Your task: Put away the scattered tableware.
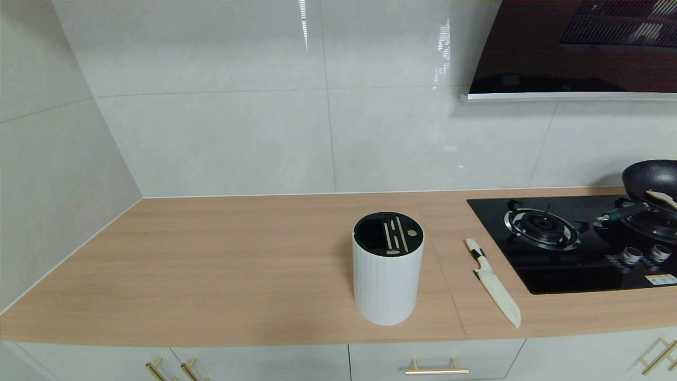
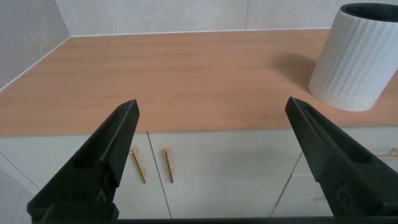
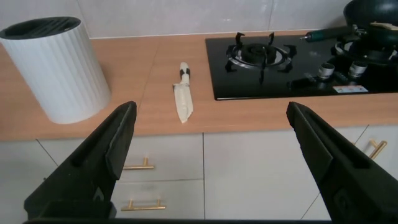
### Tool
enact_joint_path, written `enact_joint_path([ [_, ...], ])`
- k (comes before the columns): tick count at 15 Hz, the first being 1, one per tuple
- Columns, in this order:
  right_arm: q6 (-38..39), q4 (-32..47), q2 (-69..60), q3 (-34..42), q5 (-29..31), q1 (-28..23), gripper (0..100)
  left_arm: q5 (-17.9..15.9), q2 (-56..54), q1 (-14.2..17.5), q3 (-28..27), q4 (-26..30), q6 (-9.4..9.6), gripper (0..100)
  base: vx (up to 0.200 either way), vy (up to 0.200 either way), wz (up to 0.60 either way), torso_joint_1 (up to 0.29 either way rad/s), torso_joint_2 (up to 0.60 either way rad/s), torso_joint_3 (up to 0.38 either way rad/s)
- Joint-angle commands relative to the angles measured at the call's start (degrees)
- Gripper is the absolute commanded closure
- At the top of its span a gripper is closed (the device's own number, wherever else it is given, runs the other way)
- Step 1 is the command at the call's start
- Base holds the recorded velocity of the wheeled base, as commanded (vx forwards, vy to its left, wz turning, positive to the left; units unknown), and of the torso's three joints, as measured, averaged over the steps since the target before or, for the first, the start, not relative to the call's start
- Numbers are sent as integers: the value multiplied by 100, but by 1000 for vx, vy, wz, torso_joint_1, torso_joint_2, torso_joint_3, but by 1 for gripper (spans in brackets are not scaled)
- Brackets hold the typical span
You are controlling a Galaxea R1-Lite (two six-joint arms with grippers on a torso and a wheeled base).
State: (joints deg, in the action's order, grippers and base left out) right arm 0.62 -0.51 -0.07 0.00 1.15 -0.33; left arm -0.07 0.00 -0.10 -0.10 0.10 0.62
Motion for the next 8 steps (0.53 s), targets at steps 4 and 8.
enact_joint_path([
  [4,-97,7,7,0,0,-2,0,7,9,1,1,-1,-1,0,0,0,0,0,0,0],
  [8,-150,-2,7,0,-18,-2,0,7,9,1,1,-1,-1,0,0,0,0,0,0,0],
])
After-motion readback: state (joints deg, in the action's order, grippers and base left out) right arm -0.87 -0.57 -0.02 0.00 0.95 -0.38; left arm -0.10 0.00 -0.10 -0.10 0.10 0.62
